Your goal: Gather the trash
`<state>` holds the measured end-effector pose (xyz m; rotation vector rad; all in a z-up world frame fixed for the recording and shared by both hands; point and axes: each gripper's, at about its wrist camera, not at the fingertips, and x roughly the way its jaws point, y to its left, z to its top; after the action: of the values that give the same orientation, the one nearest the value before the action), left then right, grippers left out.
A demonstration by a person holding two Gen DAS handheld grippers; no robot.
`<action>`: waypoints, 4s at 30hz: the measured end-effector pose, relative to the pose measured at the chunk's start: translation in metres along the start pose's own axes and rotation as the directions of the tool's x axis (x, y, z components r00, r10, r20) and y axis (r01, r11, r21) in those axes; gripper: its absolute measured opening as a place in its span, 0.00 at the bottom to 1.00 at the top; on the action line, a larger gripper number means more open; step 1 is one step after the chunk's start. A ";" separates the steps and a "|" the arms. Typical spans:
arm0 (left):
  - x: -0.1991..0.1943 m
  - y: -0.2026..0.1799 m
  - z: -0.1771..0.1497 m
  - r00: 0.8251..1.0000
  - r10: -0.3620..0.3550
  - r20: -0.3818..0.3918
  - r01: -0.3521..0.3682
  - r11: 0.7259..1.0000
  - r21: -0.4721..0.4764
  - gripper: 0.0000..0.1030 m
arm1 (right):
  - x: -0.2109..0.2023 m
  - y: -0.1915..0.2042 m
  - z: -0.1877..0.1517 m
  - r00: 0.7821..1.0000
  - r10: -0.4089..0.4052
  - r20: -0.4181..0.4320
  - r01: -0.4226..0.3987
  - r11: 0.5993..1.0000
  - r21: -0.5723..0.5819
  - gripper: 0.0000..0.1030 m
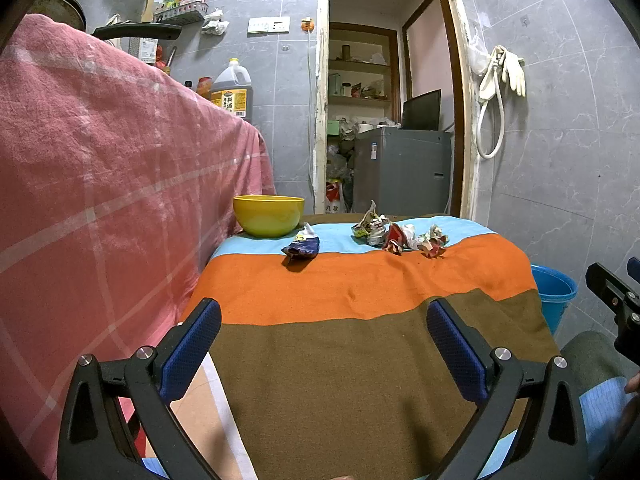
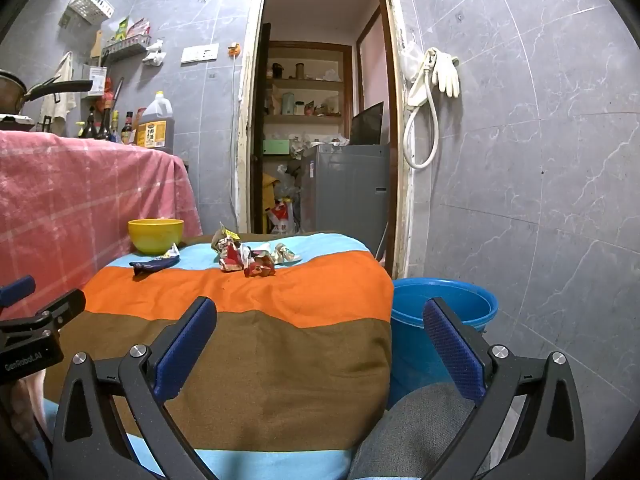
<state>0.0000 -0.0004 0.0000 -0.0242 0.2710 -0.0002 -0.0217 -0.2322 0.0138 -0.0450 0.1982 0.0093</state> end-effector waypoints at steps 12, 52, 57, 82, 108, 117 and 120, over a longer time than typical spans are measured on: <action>-0.001 0.000 0.000 1.000 0.003 -0.001 -0.003 1.000 -0.002 0.98 | 0.000 0.000 0.000 1.000 0.000 0.000 0.000 1.000 0.000 1.00; 0.001 -0.002 -0.001 1.000 0.001 -0.005 -0.001 1.000 -0.002 0.98 | 0.002 0.000 -0.001 1.000 0.000 -0.003 0.000 1.000 0.001 1.00; 0.001 -0.002 -0.001 1.000 0.001 -0.006 -0.001 1.000 -0.003 0.98 | 0.003 0.000 -0.001 1.000 0.001 -0.003 -0.001 1.000 0.001 1.00; 0.012 -0.003 -0.005 1.000 0.025 -0.007 -0.025 0.999 -0.024 0.98 | 0.010 0.003 0.003 0.999 0.035 -0.022 -0.035 0.999 0.006 1.00; 0.121 0.027 0.074 0.991 0.136 0.019 -0.136 0.991 0.003 0.98 | 0.151 0.027 0.090 0.959 0.264 0.103 -0.256 0.963 -0.084 1.00; 0.193 0.039 0.075 0.972 0.109 -0.209 -0.109 0.994 0.012 0.98 | 0.205 0.029 0.072 0.959 0.274 -0.070 -0.280 0.954 -0.106 1.00; 0.213 0.045 0.071 0.948 0.097 -0.302 -0.104 0.995 -0.009 0.98 | 0.220 0.029 0.061 0.943 0.295 -0.154 -0.311 0.946 -0.090 1.00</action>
<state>0.2239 0.0451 0.0101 -0.0354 0.5781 0.1017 0.2053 -0.1996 0.0294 -0.1284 0.3426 0.3265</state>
